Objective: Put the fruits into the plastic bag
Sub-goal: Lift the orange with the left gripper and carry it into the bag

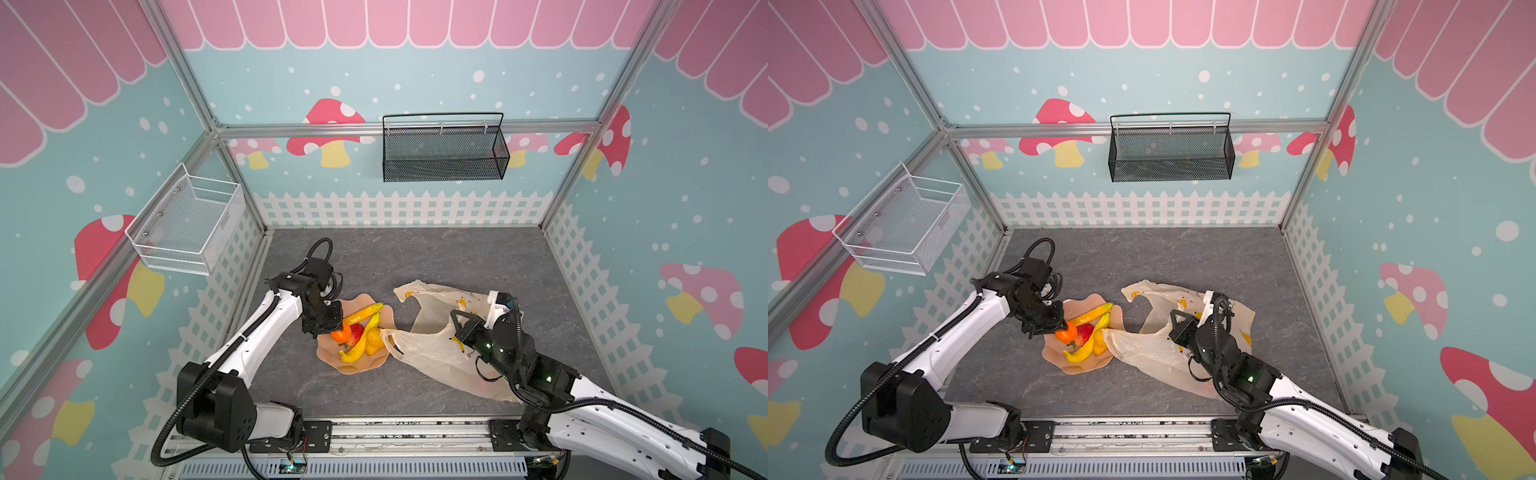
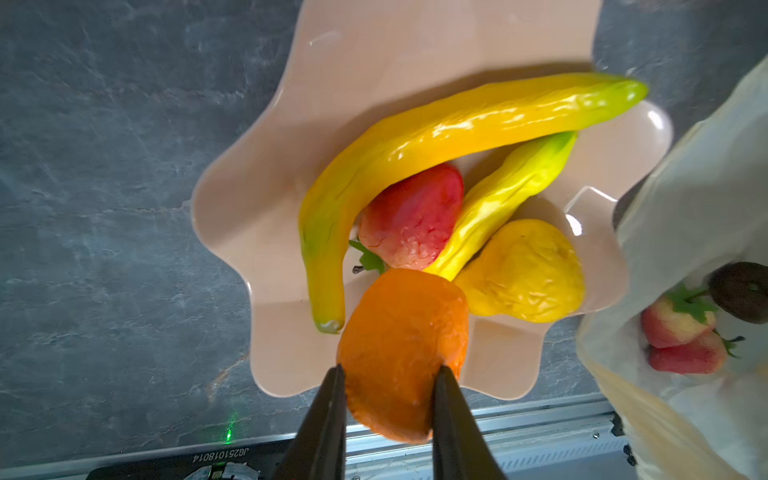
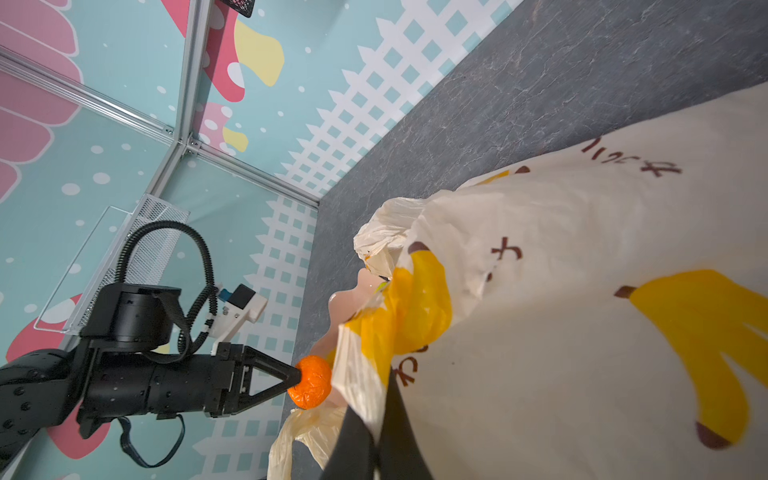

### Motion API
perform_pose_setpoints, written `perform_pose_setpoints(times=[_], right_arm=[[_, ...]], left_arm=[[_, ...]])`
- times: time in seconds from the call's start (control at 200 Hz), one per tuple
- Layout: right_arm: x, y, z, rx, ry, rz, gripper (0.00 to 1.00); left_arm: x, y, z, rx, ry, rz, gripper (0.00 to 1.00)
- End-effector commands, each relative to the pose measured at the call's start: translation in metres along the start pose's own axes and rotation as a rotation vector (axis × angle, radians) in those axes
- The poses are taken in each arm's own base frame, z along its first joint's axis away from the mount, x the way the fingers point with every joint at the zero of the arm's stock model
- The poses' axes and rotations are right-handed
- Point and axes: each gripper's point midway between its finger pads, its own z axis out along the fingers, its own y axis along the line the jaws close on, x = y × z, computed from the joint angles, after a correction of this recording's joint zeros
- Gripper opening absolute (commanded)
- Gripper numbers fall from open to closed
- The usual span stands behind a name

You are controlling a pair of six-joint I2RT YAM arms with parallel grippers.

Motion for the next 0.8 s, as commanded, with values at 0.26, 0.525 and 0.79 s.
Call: perform_pose_setpoints(times=[0.26, 0.525, 0.79], right_arm=[[-0.007, 0.008, 0.000, -0.008, -0.020, 0.015, 0.00], [-0.006, 0.009, 0.001, -0.010, -0.017, 0.014, 0.00], [-0.005, 0.010, 0.002, -0.015, -0.010, 0.011, 0.00]], left_arm=[[-0.025, -0.027, -0.049, 0.053, -0.131, 0.127, 0.22], [-0.030, -0.067, -0.052, 0.116, -0.162, 0.253, 0.22], [-0.018, -0.130, -0.034, 0.223, -0.161, 0.435, 0.22]])
